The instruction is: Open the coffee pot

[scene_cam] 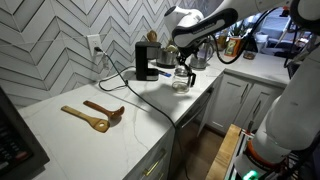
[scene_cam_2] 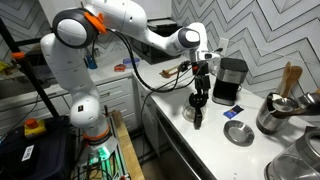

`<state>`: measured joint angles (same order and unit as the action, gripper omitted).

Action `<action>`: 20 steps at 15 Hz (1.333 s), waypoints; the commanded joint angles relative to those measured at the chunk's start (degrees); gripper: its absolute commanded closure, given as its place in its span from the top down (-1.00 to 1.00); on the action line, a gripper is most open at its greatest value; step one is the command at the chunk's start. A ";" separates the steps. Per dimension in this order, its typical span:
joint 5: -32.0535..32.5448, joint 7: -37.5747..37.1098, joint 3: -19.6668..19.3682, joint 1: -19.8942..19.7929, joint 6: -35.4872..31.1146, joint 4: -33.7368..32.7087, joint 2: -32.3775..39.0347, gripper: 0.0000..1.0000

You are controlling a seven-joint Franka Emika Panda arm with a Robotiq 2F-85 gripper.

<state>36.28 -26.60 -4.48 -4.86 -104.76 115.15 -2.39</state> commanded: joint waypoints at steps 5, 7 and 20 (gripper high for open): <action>1.22 0.71 -0.81 -1.48 1.31 0.99 -2.09 1.00; 1.25 0.75 -1.04 -1.78 1.31 0.99 -2.26 1.00; 0.90 0.67 -1.27 -2.32 0.86 0.92 -3.75 1.00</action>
<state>36.54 -26.59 -5.92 -7.20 -104.26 115.15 -4.15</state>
